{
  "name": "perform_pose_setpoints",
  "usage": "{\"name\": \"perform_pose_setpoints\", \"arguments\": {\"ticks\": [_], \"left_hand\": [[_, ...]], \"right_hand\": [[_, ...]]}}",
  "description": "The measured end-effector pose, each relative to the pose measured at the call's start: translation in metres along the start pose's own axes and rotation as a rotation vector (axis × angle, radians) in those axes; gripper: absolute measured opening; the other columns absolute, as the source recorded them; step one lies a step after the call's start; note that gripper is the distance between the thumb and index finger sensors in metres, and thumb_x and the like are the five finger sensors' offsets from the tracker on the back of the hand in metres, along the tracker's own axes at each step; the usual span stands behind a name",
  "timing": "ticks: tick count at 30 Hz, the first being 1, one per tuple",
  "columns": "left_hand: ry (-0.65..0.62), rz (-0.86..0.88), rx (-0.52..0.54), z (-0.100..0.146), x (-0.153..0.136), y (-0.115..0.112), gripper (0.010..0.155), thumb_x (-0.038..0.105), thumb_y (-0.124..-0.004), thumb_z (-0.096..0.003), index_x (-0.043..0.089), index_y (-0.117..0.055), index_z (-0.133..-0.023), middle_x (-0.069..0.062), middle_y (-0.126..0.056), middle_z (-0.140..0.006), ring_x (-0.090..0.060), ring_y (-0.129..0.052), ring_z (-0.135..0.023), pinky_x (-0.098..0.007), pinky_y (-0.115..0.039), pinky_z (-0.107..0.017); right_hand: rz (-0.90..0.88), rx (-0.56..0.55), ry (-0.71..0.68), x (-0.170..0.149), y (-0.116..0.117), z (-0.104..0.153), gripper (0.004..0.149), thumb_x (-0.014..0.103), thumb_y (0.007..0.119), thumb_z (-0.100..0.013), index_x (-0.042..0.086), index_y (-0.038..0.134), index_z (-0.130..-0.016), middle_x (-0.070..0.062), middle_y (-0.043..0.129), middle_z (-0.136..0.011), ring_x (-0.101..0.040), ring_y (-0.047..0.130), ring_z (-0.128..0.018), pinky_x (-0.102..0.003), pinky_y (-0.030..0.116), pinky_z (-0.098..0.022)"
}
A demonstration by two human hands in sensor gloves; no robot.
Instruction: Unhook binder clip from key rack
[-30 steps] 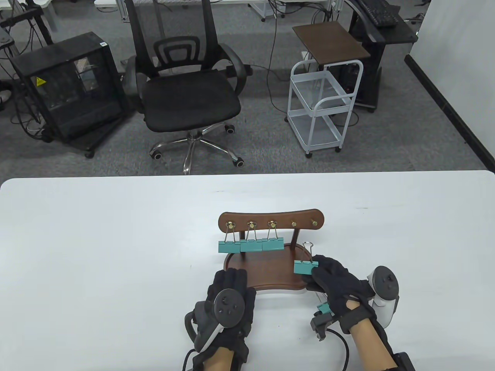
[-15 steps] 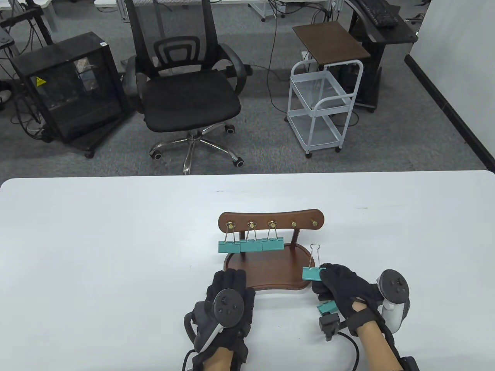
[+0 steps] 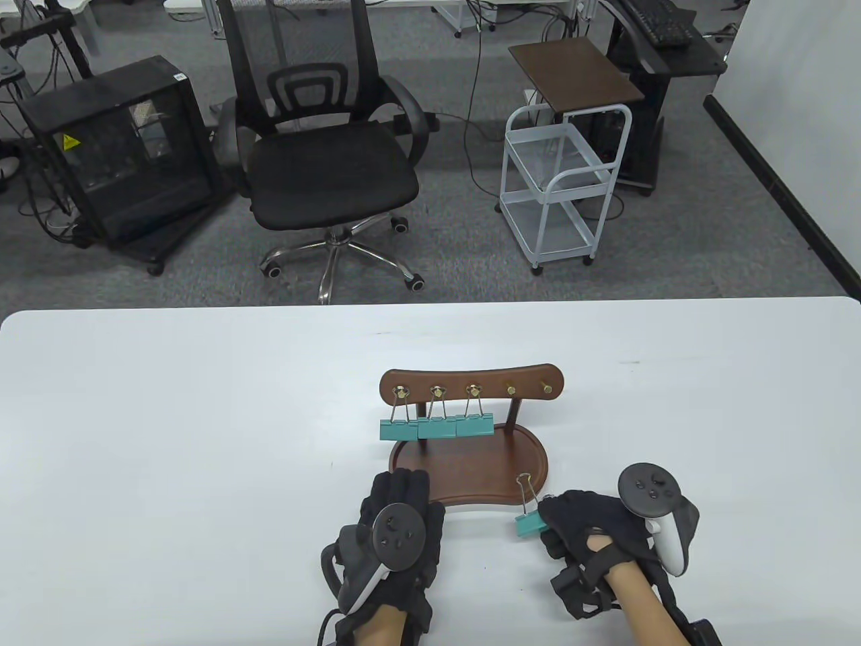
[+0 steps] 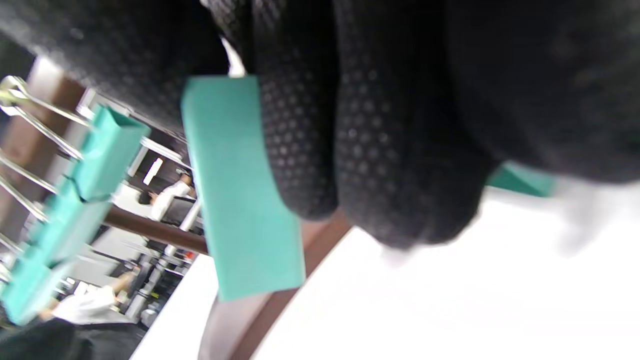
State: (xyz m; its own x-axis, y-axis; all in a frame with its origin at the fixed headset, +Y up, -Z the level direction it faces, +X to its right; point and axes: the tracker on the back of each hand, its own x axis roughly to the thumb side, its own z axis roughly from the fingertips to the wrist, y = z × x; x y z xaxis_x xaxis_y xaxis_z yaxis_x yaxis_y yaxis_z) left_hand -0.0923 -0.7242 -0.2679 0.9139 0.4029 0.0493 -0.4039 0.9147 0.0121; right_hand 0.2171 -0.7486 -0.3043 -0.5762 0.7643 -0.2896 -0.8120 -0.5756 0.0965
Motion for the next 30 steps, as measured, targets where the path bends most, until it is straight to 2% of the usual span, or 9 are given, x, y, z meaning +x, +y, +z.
{"name": "perform_pose_setpoints", "arguments": {"ticks": [15,30], "left_hand": [[0.002,-0.003,0.001,0.000,0.000,0.000,0.062,0.053,-0.059,-0.0544,0.027,-0.061,-0.111,-0.005,-0.060,-0.118,-0.034,-0.051,-0.111,-0.054,-0.051,-0.075],[0.005,0.008,0.003,0.000,-0.001,0.000,0.062,0.053,-0.059,-0.0543,0.027,-0.061,-0.111,-0.005,-0.060,-0.118,-0.034,-0.050,-0.111,-0.054,-0.051,-0.075]], "right_hand": [[0.279,0.012,0.063,0.011,0.023,0.000,0.045,0.046,0.086,-0.036,0.010,0.090,-0.063,-0.014,0.109,-0.031,-0.030,0.109,-0.016,-0.036,0.094,-0.006],[0.388,-0.027,0.066,0.019,0.032,-0.001,0.045,0.045,0.086,-0.036,0.009,0.091,-0.063,-0.014,0.109,-0.029,-0.030,0.109,-0.013,-0.037,0.094,-0.004]]}}
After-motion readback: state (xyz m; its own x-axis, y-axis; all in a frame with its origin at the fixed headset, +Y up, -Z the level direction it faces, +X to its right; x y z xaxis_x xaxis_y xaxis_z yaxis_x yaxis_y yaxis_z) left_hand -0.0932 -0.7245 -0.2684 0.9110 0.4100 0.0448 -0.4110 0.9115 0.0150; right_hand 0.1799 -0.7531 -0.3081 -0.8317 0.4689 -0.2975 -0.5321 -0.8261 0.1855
